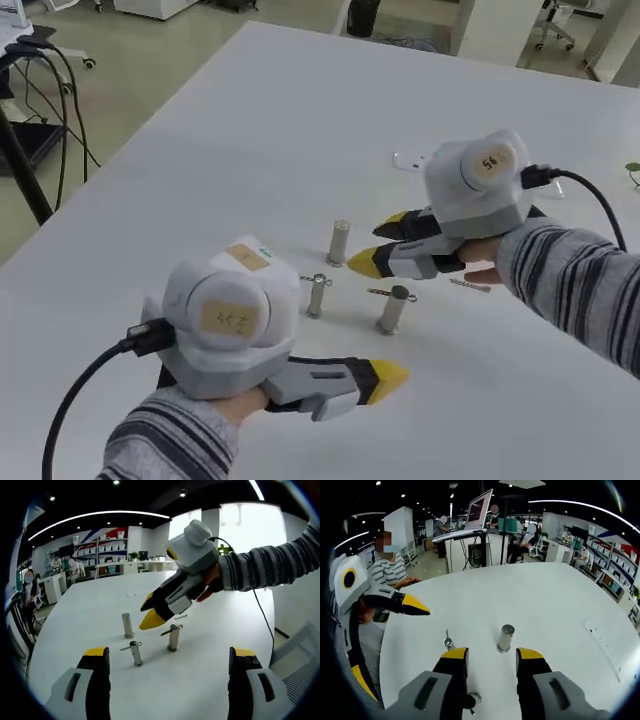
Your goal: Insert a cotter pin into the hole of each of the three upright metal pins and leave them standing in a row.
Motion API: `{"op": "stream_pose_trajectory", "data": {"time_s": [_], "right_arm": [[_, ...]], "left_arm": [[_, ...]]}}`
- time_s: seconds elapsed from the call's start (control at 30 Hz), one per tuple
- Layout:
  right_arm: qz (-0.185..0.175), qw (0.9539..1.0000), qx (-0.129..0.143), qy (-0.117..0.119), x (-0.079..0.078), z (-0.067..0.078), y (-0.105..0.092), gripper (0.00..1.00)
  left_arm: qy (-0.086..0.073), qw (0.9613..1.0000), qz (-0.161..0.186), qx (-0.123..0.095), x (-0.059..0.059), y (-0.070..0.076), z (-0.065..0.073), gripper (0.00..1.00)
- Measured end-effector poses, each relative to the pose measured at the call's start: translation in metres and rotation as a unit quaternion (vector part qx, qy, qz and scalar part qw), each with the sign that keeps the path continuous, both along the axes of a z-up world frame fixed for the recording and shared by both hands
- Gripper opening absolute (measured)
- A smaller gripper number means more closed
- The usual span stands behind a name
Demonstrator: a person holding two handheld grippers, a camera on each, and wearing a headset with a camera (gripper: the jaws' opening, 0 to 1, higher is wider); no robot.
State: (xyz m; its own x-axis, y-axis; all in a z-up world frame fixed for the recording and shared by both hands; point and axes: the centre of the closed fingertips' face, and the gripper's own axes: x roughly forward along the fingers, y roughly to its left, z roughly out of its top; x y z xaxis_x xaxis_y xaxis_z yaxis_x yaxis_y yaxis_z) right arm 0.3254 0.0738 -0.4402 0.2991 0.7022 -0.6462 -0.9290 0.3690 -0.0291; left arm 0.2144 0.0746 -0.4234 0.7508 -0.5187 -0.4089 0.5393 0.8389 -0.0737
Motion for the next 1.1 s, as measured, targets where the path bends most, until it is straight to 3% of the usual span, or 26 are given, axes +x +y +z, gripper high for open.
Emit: {"op": "stream_pose_trajectory", "data": {"time_s": [0.13,0.17,0.47,0.63,0.77,1.1], "right_arm": [[-0.028,0.9992,0.025,0.014,0.006,-0.001,0.011,0.35],[-0.036,0.9987,0.031,0.019,0.016,-0.005,0.013,0.35],[-0.083,0.9941,0.058,0.039,0.033,-0.014,0.025,0.29],[-0.097,0.9929,0.053,0.043,0.035,-0.024,0.027,0.26],[-0.111,0.9915,0.048,0.048,0.034,-0.028,0.027,0.22],[-0.116,0.9908,0.054,0.045,0.032,-0.027,0.032,0.13]], "left_arm": [[0.003,1.0,-0.001,-0.002,0.0,-0.001,-0.001,0.99],[0.004,1.0,0.0,-0.002,0.0,-0.001,-0.001,0.99],[0.007,0.9999,0.003,-0.008,0.0,-0.001,-0.002,0.99],[0.022,0.9997,0.006,-0.005,-0.001,0.001,-0.009,0.99],[0.016,0.9998,0.013,-0.005,0.0,0.003,-0.006,0.99],[0.022,0.9997,0.009,-0.001,-0.002,0.0,-0.01,0.99]]}}
